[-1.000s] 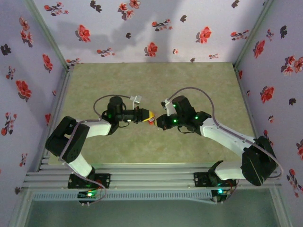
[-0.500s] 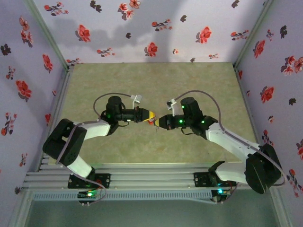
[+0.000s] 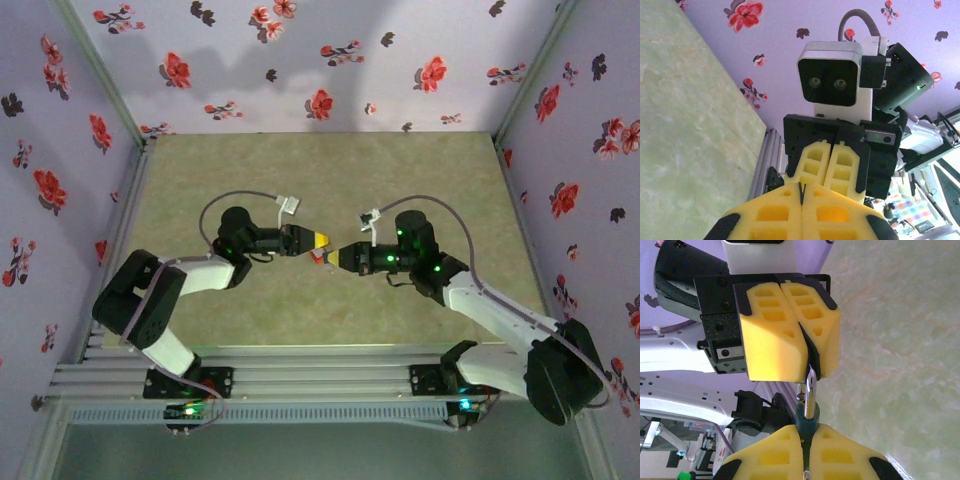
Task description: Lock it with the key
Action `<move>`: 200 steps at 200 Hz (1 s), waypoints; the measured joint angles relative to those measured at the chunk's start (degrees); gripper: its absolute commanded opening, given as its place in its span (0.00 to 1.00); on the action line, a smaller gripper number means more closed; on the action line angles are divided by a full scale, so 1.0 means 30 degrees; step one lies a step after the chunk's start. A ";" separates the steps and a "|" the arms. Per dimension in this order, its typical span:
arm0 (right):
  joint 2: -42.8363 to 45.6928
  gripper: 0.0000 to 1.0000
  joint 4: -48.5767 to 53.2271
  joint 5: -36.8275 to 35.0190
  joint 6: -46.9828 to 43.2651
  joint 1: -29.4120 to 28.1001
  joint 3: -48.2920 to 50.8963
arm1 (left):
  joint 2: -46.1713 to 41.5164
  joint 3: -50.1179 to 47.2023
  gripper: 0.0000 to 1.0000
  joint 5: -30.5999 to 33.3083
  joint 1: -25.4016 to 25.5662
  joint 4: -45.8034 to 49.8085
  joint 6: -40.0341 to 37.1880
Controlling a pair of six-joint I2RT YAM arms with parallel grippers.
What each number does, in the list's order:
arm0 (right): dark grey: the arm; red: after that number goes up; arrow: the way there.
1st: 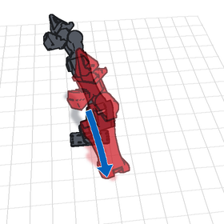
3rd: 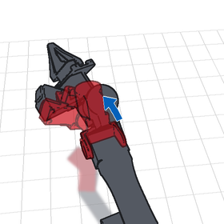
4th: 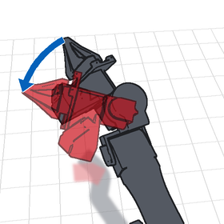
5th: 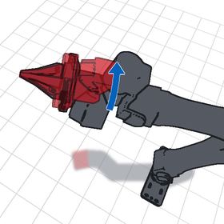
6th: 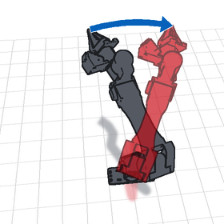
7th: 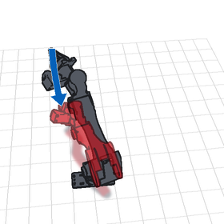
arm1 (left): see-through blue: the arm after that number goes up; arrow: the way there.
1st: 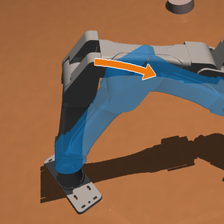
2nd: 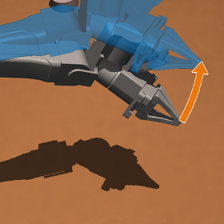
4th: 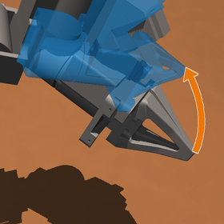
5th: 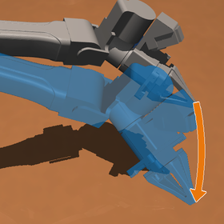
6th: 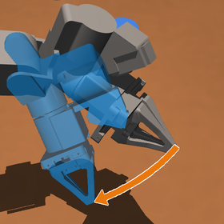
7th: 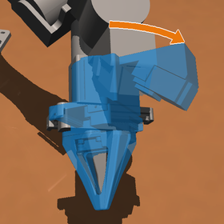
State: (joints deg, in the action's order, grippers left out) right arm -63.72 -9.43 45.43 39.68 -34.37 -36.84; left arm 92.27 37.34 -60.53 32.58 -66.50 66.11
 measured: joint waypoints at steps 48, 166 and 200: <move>0.0962 0.00 0.0095 0.0080 0.0219 0.0000 0.0415 | 0.0000 0.0000 0.00 0.0109 0.0554 -0.0721 -0.0015; 0.2127 0.00 0.0248 0.0525 0.0510 0.0000 0.1049 | -0.0597 -0.1239 0.00 0.1705 0.1639 -0.1989 -0.0255; 0.2215 0.00 0.0233 0.0750 0.0867 0.0189 0.1086 | -0.0750 -0.1523 0.00 0.2368 0.1894 -0.2229 -0.0481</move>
State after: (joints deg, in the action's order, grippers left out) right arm -57.08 -8.73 47.68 42.28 -33.80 -33.58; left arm 90.02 32.77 -53.43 38.26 -73.19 64.66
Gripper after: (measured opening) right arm 0.063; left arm 0.069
